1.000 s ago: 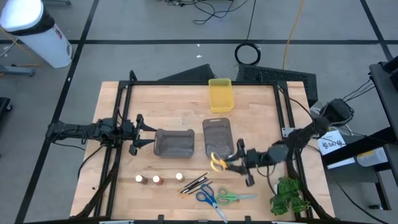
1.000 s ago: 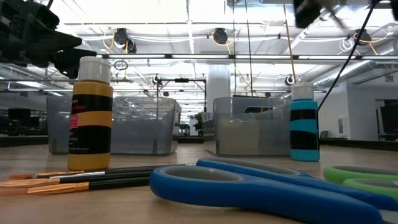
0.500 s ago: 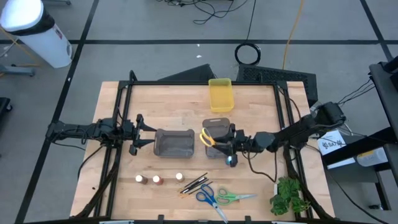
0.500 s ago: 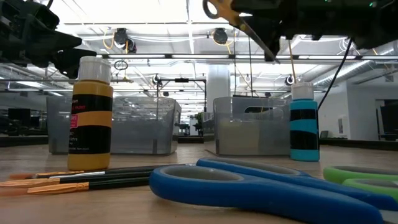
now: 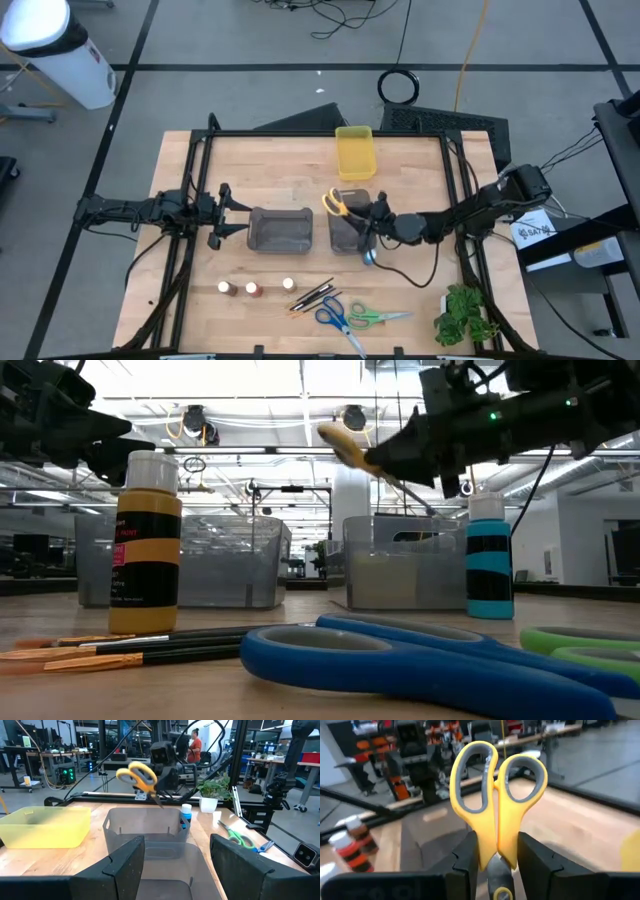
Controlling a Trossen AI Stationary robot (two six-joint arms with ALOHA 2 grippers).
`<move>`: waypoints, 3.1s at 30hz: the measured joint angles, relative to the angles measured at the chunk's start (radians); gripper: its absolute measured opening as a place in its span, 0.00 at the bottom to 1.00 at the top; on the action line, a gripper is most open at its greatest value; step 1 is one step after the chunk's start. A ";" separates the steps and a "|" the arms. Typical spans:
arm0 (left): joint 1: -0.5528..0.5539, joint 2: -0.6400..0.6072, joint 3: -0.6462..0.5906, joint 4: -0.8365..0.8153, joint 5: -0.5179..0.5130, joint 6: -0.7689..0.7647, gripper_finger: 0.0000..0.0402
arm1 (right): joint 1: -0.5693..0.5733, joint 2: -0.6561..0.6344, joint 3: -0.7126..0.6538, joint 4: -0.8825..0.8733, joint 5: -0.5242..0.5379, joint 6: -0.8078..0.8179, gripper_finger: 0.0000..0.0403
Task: Pick & Place Paint Supplies
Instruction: Put the yellow scissors into the right black bin, then put the green scissors into the right black bin
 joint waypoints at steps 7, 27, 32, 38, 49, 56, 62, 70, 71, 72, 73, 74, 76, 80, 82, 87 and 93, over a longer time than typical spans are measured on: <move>0.000 0.000 0.000 0.000 0.000 0.000 0.59 | 0.051 0.000 0.000 -0.141 0.150 0.134 0.24; 0.000 0.000 0.000 0.000 0.000 0.000 0.59 | 0.104 0.000 -0.001 -0.248 0.202 0.284 0.33; 0.000 0.000 0.000 0.000 0.000 0.000 0.59 | 0.104 0.000 -0.001 -0.249 0.202 0.284 0.39; 0.000 0.000 0.000 0.000 0.000 0.000 0.59 | 0.104 0.000 -0.001 -0.250 0.202 0.280 0.45; 0.000 0.000 0.000 0.000 0.000 0.000 0.59 | 0.105 0.000 -0.002 -0.049 0.000 0.075 0.47; 0.000 0.000 0.000 0.000 0.000 0.000 0.59 | 0.210 0.000 0.014 0.172 -0.420 -0.129 0.52; 0.000 0.000 0.000 0.000 0.000 0.000 0.59 | 0.454 0.000 0.211 -0.165 -0.315 -0.212 0.65; 0.000 0.000 0.000 0.000 0.000 0.000 0.59 | 0.685 -0.001 0.540 -1.154 -0.058 0.197 0.60; 0.000 0.000 0.000 0.000 0.000 0.000 0.59 | 0.705 -0.001 0.540 -1.198 -0.062 0.254 0.57; 0.000 0.000 0.000 0.000 0.000 0.000 0.59 | 0.723 0.000 0.537 -1.233 -0.065 0.311 0.54; 0.000 0.000 0.000 0.000 0.000 0.000 0.59 | 0.739 0.000 0.529 -1.256 -0.069 0.356 0.51; 0.000 0.000 0.000 0.000 0.000 0.000 0.59 | 0.751 0.000 0.516 -1.266 -0.078 0.394 0.47; 0.000 0.000 0.000 0.000 0.000 0.000 0.59 | 0.761 -0.001 0.481 -1.267 -0.090 0.453 0.41; 0.000 0.000 0.000 0.000 0.000 0.000 0.59 | 0.790 0.000 0.408 -1.246 -0.088 0.470 0.32; 0.000 0.000 0.000 0.000 0.000 0.000 0.59 | 0.793 0.000 0.363 -1.226 -0.092 0.476 0.31; 0.000 0.000 0.000 0.000 0.000 0.000 0.59 | 0.787 0.000 0.258 -1.128 -0.156 0.483 0.39; 0.000 0.000 0.000 0.000 0.000 0.000 0.59 | 0.788 0.005 0.183 -1.013 -0.166 0.455 0.49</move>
